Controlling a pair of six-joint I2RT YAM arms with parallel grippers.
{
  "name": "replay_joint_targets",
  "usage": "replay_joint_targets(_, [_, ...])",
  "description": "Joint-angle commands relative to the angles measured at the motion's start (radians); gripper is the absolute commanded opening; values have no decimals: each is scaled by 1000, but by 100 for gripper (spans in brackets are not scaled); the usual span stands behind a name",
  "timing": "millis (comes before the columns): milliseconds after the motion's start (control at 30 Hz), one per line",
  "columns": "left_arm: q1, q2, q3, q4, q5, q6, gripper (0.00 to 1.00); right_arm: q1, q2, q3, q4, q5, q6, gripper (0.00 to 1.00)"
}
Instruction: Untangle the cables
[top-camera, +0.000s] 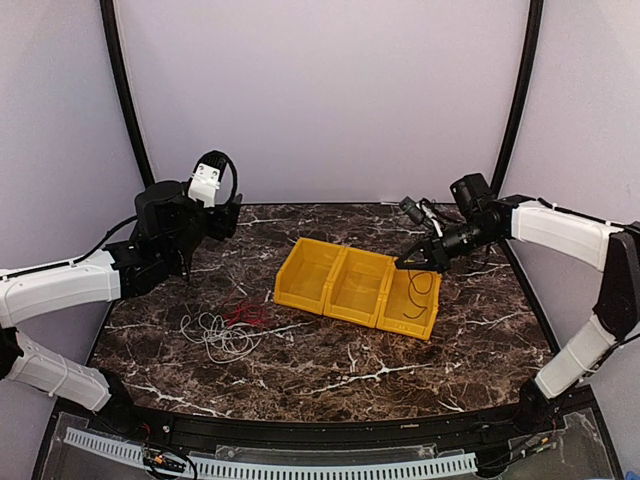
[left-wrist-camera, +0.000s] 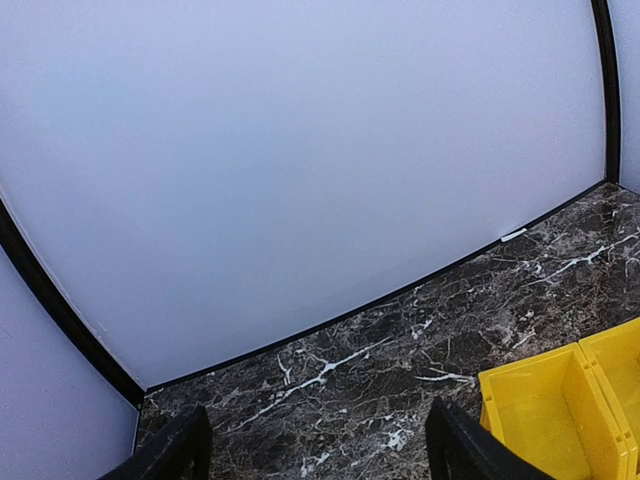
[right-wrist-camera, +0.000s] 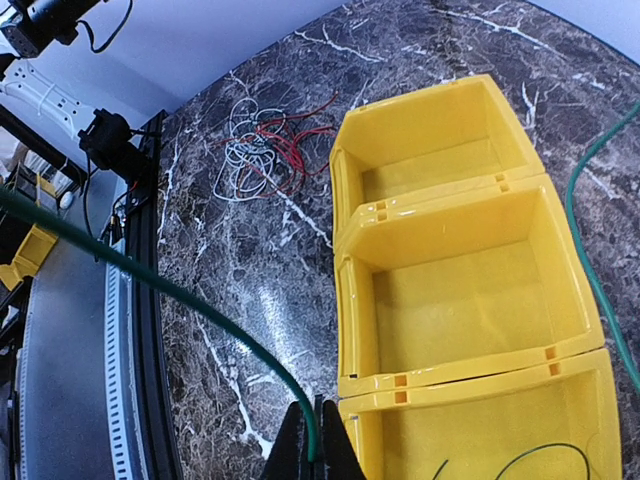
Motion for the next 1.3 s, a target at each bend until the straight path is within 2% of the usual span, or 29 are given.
replay_joint_targets(0, [-1,-12,-12,24,-4,16,76,5,31,-41,34,-47,-17,0])
replay_joint_targets(167, [-1,-10,-12,23,-3,16,76,-13,42,-59,29,-11,-30,0])
replay_joint_targets(333, [-1,-12,-12,22,0,16,76,-22,3,-83,12,152,-39,0])
replay_joint_targets(500, [0,-18,-9,18,4,13,76,-22,-33,-122,-17,236,-63,0])
replay_joint_targets(933, [-1,-12,-8,16,9,15,76,-22,-4,-146,-101,302,-71,0])
replay_joint_targets(1267, [0,-16,-10,14,8,10,76,-2,84,-128,-163,312,-67,2])
